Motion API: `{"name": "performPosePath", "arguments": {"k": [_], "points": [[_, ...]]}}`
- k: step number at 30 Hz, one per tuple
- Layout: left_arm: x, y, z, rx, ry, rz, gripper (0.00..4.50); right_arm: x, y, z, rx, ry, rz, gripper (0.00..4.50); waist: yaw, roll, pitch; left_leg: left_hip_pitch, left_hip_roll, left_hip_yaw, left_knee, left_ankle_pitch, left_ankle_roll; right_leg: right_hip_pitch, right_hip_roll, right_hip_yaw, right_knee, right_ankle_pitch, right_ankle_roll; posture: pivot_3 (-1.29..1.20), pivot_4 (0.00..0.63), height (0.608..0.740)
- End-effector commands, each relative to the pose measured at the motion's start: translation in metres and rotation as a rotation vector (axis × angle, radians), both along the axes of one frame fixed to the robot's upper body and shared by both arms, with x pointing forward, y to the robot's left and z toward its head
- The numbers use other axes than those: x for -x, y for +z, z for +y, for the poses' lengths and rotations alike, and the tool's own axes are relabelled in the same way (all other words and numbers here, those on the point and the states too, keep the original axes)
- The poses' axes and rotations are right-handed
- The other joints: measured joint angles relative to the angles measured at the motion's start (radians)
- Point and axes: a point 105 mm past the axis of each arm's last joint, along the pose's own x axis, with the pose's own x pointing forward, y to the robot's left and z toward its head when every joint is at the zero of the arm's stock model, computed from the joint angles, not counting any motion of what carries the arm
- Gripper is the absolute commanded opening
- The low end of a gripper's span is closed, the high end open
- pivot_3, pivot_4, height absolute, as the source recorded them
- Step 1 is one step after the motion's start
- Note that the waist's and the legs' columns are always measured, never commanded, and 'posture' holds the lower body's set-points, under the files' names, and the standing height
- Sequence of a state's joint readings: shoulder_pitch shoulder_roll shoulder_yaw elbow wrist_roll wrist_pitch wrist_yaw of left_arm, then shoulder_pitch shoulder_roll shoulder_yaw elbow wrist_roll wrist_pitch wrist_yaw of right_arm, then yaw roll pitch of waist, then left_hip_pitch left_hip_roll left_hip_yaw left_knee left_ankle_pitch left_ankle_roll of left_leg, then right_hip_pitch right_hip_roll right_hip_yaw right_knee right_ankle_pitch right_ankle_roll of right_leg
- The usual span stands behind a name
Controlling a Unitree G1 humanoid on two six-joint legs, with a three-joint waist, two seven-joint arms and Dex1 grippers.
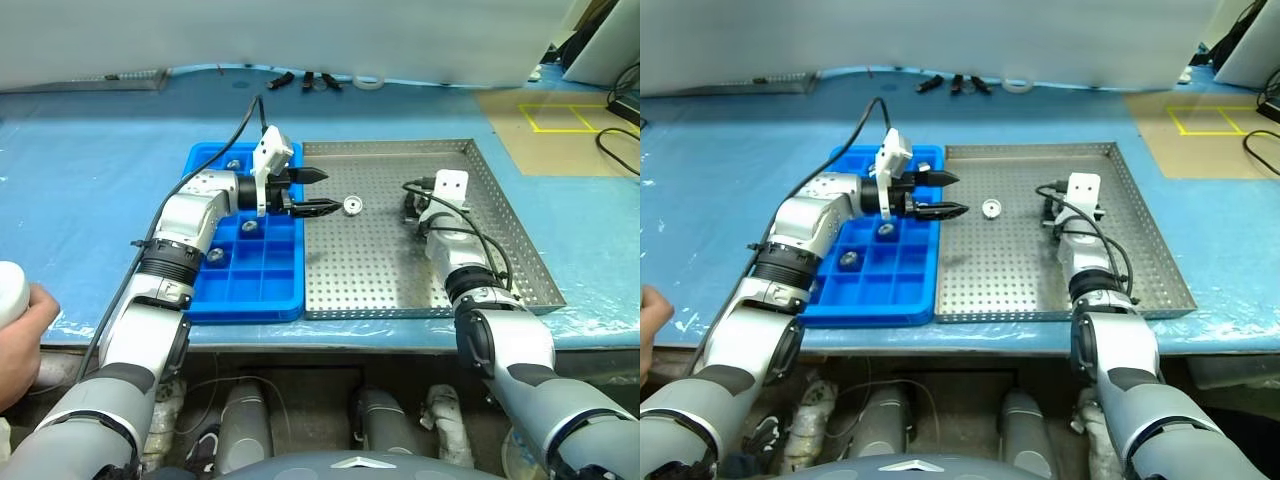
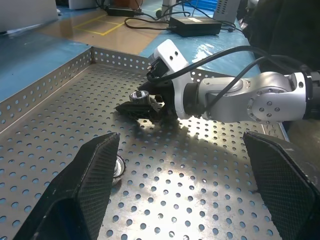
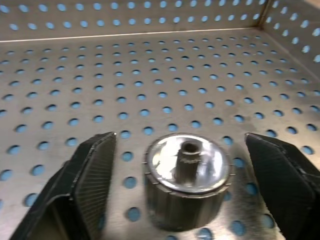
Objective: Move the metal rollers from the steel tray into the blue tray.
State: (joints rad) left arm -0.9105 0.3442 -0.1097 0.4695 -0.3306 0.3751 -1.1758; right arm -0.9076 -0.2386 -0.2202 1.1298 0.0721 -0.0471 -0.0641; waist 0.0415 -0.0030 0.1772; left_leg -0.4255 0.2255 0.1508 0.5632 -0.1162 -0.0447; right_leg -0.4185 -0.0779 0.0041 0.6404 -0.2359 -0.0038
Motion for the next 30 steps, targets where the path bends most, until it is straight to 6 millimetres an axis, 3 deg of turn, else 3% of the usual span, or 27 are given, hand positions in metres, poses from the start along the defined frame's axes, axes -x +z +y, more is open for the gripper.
{"name": "performPosePath", "arguments": {"k": [1,6,12,16,22,30], "points": [[0.002,0.015,0.001,0.019,-0.008,-0.049,4.21,-0.005,0.020,0.002,-0.018,0.006,-0.076,3.28,0.000,0.000,0.000,0.000,0.000,0.000,0.000,0.000,0.000,0.000,0.000,0.000,0.000,0.000,0.000,-0.17,0.150,0.740],[0.002,0.016,0.004,0.013,-0.003,-0.048,4.21,-0.007,0.029,0.009,-0.041,0.041,-0.106,1.67,0.001,0.000,0.000,0.000,0.000,0.000,0.000,0.000,0.000,0.000,0.000,0.000,0.000,0.000,0.000,-0.17,0.150,0.740],[0.003,0.018,0.010,0.006,0.017,-0.050,4.21,-0.010,0.042,0.025,-0.036,0.124,-0.135,1.69,0.001,0.000,0.000,-0.001,0.000,0.000,0.000,0.000,0.000,0.000,0.000,0.000,0.000,0.000,0.000,-0.16,0.150,0.740],[0.002,0.021,0.026,0.009,0.067,-0.056,4.21,-0.010,0.066,0.044,-0.024,0.234,-0.196,1.69,0.000,0.000,0.000,-0.001,0.000,0.000,0.000,0.000,0.000,-0.001,0.000,0.000,-0.001,0.000,0.000,-0.11,0.150,0.740],[0.004,0.026,0.066,0.015,0.202,-0.071,4.21,0.010,0.105,0.105,-0.005,0.602,-0.260,1.69,0.003,0.000,0.000,-0.001,0.001,0.000,-0.003,0.000,0.000,-0.002,0.001,0.000,-0.002,0.000,0.000,0.00,0.150,0.740],[0.030,0.010,0.110,0.021,0.394,-0.044,4.21,0.034,0.116,0.168,0.019,0.913,-0.221,1.69,0.054,0.001,0.001,-0.002,0.002,-0.001,-0.011,0.001,-0.003,-0.004,-0.001,-0.003,-0.005,-0.001,-0.001,0.22,0.150,0.740]]}}
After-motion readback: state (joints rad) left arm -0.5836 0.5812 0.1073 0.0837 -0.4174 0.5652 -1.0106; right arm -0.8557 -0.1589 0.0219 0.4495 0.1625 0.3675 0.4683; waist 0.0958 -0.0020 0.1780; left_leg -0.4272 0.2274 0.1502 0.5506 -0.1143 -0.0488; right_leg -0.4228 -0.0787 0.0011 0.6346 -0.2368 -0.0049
